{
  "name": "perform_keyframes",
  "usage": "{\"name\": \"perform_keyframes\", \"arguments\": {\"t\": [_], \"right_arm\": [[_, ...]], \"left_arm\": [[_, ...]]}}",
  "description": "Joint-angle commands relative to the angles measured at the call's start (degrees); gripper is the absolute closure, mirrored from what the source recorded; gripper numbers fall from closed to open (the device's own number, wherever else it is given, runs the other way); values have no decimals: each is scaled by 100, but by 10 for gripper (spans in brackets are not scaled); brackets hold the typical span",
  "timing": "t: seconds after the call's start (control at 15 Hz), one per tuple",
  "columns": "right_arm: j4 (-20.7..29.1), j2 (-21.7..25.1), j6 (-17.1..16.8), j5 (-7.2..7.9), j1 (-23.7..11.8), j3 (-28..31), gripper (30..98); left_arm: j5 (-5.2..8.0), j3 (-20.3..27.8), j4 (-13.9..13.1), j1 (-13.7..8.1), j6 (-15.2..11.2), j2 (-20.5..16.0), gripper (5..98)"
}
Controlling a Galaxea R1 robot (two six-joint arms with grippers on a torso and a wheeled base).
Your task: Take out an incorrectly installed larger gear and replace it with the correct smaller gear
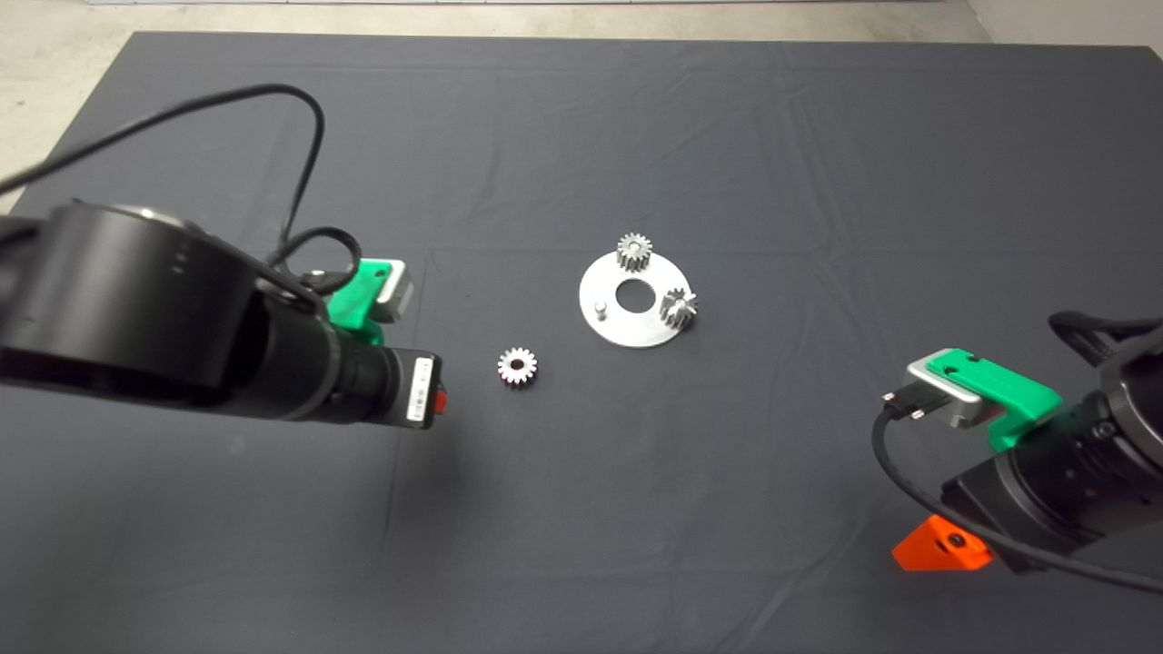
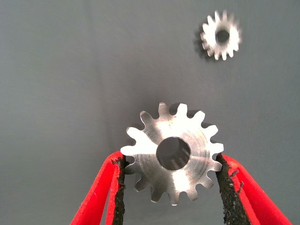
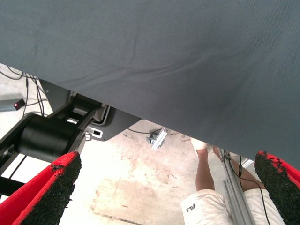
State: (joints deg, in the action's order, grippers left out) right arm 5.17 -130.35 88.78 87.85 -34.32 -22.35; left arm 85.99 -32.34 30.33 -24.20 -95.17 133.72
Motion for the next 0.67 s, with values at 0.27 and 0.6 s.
{"name": "perform_keyframes", "arguments": {"t": [0.27,0.6], "right_arm": [[-25,14,-1,716,-137,30,309],[-25,14,-1,716,-137,30,309]], "left_arm": [[23,-44,966,337,-125,107,630],[104,-131,1276,530,-441,136,632]]}}
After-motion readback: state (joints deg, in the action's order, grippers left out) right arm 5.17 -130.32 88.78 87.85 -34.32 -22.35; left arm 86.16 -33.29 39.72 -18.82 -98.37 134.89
